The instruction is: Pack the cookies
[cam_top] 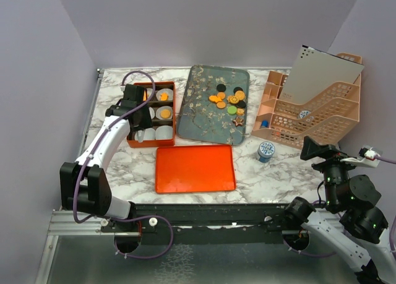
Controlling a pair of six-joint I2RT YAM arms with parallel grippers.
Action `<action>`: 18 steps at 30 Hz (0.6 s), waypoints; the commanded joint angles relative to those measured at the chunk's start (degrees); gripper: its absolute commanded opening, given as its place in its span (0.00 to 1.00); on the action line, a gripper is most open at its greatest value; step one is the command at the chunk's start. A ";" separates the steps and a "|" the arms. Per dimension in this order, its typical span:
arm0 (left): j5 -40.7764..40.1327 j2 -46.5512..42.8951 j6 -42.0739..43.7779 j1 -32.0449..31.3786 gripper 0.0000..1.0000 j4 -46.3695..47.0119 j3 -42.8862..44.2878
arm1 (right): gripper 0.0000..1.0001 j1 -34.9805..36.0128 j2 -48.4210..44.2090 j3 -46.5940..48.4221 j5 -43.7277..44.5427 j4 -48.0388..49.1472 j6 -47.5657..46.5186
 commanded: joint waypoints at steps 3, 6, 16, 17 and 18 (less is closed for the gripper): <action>0.86 -3.06 1.19 0.29 0.53 -0.39 1.52 | 1.00 0.07 -0.24 0.31 -0.81 -0.85 -0.09; 2.40 -4.14 1.72 0.22 0.52 -0.66 1.97 | 1.00 0.07 -0.24 0.40 -0.95 -0.93 -0.03; 10.33 -5.01 5.21 -4.76 0.48 -0.95 5.56 | 1.00 0.07 0.47 1.12 -2.47 -1.07 3.29; 10.33 -4.58 5.34 -6.13 0.48 -0.95 5.91 | 1.00 0.07 0.80 1.18 -2.76 -1.03 3.67; 10.33 -3.92 5.40 -7.45 0.48 -0.95 6.30 | 1.00 0.07 1.12 1.28 -3.12 -0.97 4.05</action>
